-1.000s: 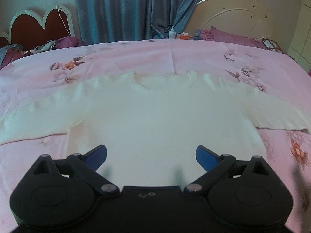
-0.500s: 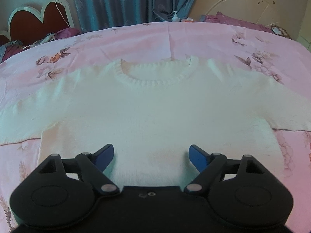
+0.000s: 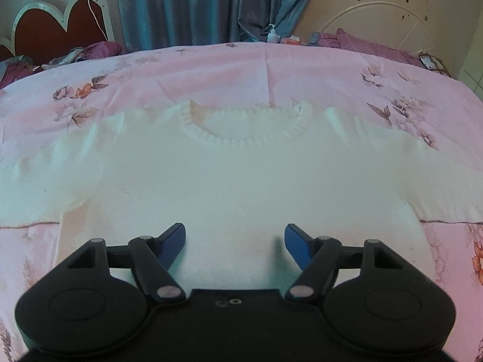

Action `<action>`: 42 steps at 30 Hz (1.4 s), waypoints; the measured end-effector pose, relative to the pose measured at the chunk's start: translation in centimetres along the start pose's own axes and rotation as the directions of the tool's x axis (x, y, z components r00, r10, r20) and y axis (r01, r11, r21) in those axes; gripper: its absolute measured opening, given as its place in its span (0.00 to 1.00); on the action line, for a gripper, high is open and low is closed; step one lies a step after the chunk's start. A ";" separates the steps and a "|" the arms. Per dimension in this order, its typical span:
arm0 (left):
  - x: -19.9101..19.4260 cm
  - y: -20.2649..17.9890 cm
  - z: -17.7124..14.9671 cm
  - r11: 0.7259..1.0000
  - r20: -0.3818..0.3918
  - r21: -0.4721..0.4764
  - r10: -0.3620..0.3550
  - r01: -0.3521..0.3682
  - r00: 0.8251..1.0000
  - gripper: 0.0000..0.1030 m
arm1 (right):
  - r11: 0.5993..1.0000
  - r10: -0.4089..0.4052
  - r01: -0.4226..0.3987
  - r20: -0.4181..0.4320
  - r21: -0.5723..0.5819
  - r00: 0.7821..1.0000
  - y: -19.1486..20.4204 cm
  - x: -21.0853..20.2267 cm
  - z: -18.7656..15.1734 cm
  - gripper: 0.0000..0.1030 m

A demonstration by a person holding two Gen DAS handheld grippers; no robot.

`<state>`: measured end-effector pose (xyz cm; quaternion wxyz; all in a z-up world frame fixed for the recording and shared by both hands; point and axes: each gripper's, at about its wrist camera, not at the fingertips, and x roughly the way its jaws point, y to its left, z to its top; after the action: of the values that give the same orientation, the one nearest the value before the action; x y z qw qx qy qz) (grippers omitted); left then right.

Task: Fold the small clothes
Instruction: 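Carry the gripped sleeve across the sweater body and lay it down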

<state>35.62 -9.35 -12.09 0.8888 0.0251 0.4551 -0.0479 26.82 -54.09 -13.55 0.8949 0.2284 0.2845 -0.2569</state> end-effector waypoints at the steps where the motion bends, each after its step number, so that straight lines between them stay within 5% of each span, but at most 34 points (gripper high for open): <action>1: -0.2 0.3 0.1 1.000 0.002 -0.005 -0.001 0.001 1.000 0.69 | 0.999 0.029 -0.029 0.009 -0.023 1.000 1.2 -0.5 0.1 0.03; 6: -1.4 2.6 0.3 0.999 0.023 -0.045 0.003 -0.002 1.000 0.69 | 0.971 0.214 -0.213 -0.001 -0.107 0.977 8.7 -2.5 -0.6 0.03; 12: -2.4 6.8 0.1 0.996 0.047 -0.091 0.024 -0.020 0.999 0.69 | 0.883 0.412 -0.425 -0.106 -0.200 0.905 20.6 -4.3 -5.3 0.03; 18: -2.8 10.8 -0.1 0.992 0.052 -0.125 0.027 -0.021 0.998 0.73 | 0.812 0.465 -0.533 -0.288 -0.239 0.837 30.1 -3.6 -12.5 0.03; 23: -2.2 11.7 0.1 0.992 0.046 -0.121 -0.029 0.035 0.998 0.73 | 0.796 0.445 -0.550 -0.373 -0.251 0.814 31.6 -3.6 -15.8 0.04; 24: -2.1 11.6 0.0 0.992 0.045 -0.115 -0.046 0.051 0.998 0.73 | 0.795 0.443 -0.551 -0.377 -0.254 0.813 31.7 -3.7 -15.9 0.15; 25: -1.8 11.3 0.1 0.991 0.041 -0.108 -0.070 0.074 0.997 0.75 | 0.794 0.446 -0.555 -0.382 -0.250 0.809 31.3 -3.4 -15.5 0.42; 27: -1.2 10.5 0.4 0.986 0.025 -0.108 -0.128 0.130 0.992 0.79 | 0.799 0.459 -0.548 -0.337 -0.249 0.822 30.2 -4.4 -14.8 0.75; 32: 1.4 7.7 1.7 0.939 -0.016 -0.163 -0.308 0.302 0.951 0.77 | 0.834 0.385 -0.448 -0.242 -0.324 0.891 26.6 -6.0 -13.0 0.75; 37: 5.2 4.6 2.1 0.907 -0.070 -0.190 -0.395 0.377 0.916 0.46 | 0.883 0.278 -0.336 -0.211 -0.328 0.937 21.8 -5.8 -12.5 0.75; 40: 6.6 3.7 2.1 0.903 -0.040 -0.217 -0.388 0.371 0.921 0.36 | 0.904 0.240 -0.298 -0.212 -0.307 0.947 19.5 -5.5 -12.6 0.75; 42: 7.0 3.4 2.2 0.898 -0.030 -0.237 -0.387 0.369 0.922 0.16 | 0.913 0.215 -0.274 -0.213 -0.303 0.953 18.6 -5.1 -12.7 0.75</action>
<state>41.85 -6.64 -16.48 0.8414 -0.1636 0.4875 -0.1663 29.17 -31.13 -14.80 0.9171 0.1312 0.3700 -0.0702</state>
